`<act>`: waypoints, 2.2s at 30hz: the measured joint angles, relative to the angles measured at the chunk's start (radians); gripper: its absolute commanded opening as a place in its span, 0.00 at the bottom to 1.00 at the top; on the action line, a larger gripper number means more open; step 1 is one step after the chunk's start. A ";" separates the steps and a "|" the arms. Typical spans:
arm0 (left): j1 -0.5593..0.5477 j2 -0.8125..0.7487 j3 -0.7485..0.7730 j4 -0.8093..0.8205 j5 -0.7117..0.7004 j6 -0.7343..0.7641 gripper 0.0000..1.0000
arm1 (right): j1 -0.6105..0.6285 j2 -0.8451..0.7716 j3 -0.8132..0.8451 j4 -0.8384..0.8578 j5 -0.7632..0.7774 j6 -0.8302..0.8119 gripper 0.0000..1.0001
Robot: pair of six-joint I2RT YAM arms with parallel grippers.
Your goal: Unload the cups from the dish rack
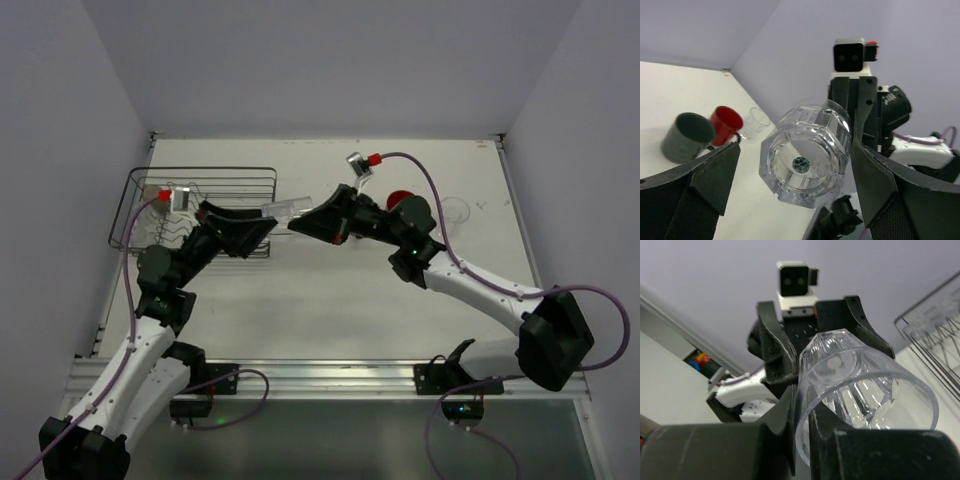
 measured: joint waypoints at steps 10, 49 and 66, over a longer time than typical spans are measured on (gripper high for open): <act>0.000 -0.077 0.298 -0.677 -0.183 0.478 1.00 | -0.132 -0.218 0.182 -0.858 0.341 -0.501 0.00; -0.241 -0.159 0.149 -0.941 -0.158 0.702 1.00 | -0.643 0.338 0.570 -1.579 0.908 -0.891 0.00; -0.217 -0.121 0.149 -0.943 -0.183 0.701 1.00 | -0.650 0.411 0.593 -1.567 0.885 -0.895 0.61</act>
